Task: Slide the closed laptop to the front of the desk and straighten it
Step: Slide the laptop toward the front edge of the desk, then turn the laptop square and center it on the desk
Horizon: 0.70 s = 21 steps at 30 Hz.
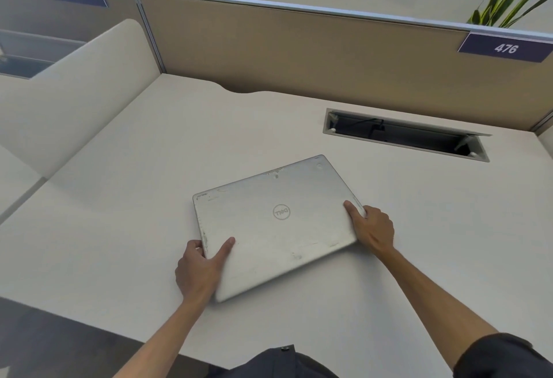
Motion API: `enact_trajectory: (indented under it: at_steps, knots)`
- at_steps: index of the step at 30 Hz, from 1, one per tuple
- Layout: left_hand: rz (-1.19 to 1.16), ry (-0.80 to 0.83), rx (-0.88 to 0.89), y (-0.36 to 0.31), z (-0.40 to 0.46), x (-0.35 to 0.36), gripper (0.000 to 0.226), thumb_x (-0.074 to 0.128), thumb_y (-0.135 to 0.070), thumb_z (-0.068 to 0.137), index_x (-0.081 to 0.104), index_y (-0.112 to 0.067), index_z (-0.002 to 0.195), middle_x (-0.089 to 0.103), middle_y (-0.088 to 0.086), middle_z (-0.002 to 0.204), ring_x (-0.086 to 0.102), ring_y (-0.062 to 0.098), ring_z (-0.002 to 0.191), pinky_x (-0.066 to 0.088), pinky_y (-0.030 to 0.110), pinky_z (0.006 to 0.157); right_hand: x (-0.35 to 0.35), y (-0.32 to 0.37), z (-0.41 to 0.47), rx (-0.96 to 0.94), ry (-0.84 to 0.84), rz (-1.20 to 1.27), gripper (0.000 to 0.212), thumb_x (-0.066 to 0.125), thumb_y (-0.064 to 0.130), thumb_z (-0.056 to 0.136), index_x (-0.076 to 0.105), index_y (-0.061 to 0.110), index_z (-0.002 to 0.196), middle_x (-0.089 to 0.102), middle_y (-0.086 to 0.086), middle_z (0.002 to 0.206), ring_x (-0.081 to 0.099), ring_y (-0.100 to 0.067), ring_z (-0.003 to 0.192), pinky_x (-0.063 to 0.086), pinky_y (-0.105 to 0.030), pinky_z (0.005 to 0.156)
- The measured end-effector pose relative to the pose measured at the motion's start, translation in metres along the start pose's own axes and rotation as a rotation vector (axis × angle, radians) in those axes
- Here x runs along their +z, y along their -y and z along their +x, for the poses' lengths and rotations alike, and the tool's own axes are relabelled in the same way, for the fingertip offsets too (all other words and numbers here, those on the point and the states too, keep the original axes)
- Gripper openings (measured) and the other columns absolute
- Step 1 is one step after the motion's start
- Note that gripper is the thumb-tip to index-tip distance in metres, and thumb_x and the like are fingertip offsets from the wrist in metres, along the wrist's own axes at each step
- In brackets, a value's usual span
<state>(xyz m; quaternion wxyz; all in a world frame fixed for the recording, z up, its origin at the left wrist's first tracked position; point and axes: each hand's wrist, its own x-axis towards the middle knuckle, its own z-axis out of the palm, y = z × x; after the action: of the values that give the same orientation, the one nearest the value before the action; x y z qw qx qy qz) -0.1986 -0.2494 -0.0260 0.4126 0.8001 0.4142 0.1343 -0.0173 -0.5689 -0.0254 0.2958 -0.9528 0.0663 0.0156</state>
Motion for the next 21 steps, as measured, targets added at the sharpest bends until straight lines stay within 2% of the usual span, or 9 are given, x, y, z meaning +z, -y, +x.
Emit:
enact_trajectory:
  at_steps: [4,11,15,21]
  knots:
    - [0.045,-0.018,0.008,0.000,0.000,0.002,0.070,0.063,-0.083,0.055,0.056,-0.020,0.085,0.055,-0.017,0.070,0.057,0.023,0.070,0.041,0.036,0.064,0.002,-0.002,0.002,-0.012,-0.006,-0.004,0.067,0.041,0.075,0.084,0.042,0.013,0.060,0.057,-0.003,0.063,0.056,-0.029,0.065,0.038,-0.037,0.062]
    - [0.087,-0.010,0.011,0.000,-0.001,0.001,0.069,0.061,-0.083,0.055,0.054,-0.021,0.084,0.050,-0.022,0.067,0.053,0.021,0.068,0.036,0.035,0.060,0.004,-0.003,0.004,-0.014,0.022,-0.047,0.068,0.040,0.074,0.086,0.050,0.010,0.065,0.059,-0.003,0.067,0.057,-0.033,0.070,0.040,-0.037,0.065]
    - [0.163,0.015,0.024,0.000,0.000,-0.001,0.070,0.058,-0.083,0.059,0.052,-0.018,0.085,0.055,-0.012,0.067,0.052,0.022,0.065,0.035,0.035,0.058,0.001,-0.004,0.006,-0.055,0.045,-0.114,0.067,0.040,0.073,0.087,0.052,0.011,0.066,0.059,-0.003,0.068,0.057,-0.033,0.071,0.040,-0.036,0.064]
    - [0.385,0.073,0.099,-0.003,0.009,-0.007,0.066,0.054,-0.079,0.072,0.046,-0.014,0.076,0.056,0.000,0.066,0.052,0.022,0.061,0.036,0.035,0.055,-0.019,0.000,0.017,-0.246,0.044,-0.348,0.070,0.040,0.068,0.091,0.042,0.011,0.050,0.048,-0.004,0.052,0.051,-0.031,0.059,0.031,-0.034,0.055]
